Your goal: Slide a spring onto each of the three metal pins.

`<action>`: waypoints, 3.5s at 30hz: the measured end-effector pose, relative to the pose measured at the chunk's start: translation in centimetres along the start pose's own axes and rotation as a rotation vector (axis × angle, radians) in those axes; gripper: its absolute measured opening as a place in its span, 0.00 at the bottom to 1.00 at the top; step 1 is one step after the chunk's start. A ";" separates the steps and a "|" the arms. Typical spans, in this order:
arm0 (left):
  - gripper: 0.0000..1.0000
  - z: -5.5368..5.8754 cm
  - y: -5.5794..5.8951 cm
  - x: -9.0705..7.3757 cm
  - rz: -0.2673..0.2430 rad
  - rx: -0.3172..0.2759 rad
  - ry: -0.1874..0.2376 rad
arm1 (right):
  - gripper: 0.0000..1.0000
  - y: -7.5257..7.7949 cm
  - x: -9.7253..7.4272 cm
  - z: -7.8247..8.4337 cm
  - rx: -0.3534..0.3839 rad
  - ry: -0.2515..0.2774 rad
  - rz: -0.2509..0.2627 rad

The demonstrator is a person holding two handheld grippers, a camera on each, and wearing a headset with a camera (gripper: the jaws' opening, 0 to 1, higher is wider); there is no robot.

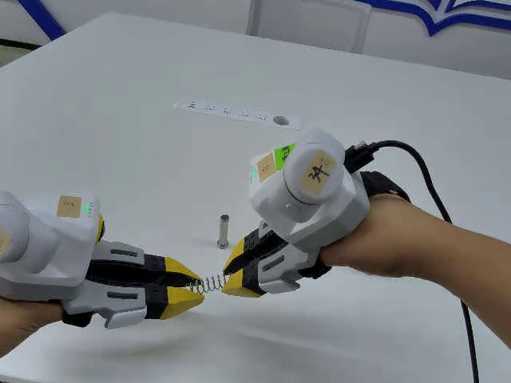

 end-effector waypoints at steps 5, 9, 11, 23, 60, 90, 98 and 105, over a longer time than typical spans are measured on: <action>0.11 0.0 0.1 0.1 0.003 0.004 -0.001 | 0.11 -0.3 -0.5 -0.9 -0.008 0.022 0.000; 0.11 -0.1 0.2 0.1 0.005 0.008 0.001 | 0.11 -0.5 -0.7 -1.7 -0.016 0.040 0.001; 0.11 -0.2 0.2 0.1 0.007 0.010 0.004 | 0.11 -0.7 -0.8 -2.2 -0.025 0.051 0.002; 0.10 -0.6 0.2 -0.1 0.007 0.009 0.032 | 0.13 -0.6 -0.5 -3.3 -0.022 0.074 0.006; 0.17 -0.7 -1.0 -0.8 -0.052 -0.006 0.049 | 0.12 1.3 -1.4 -3.5 0.012 0.038 0.031; 0.48 0.0 -2.5 -1.6 -0.155 -0.084 0.059 | 0.12 10.2 -2.3 -3.5 0.098 -0.008 0.175; 0.51 0.1 -2.5 -1.5 -0.156 -0.093 0.061 | 0.12 10.1 -1.1 -3.3 0.115 -0.040 0.152; 0.52 0.3 -2.6 -1.6 -0.160 -0.100 0.061 | 0.12 10.0 -0.5 -3.1 0.115 -0.061 0.144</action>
Point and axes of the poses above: the centre of the closed fingertips' face, and the gripper's own axes: x roughly forward along the fingers, y roughly to its right, z roughly out of its underside, the point moved 1 cm from there along -x, roughly backward along the fingers, and after that the axes turned 10 degrees about x, right-handed, at the moved point
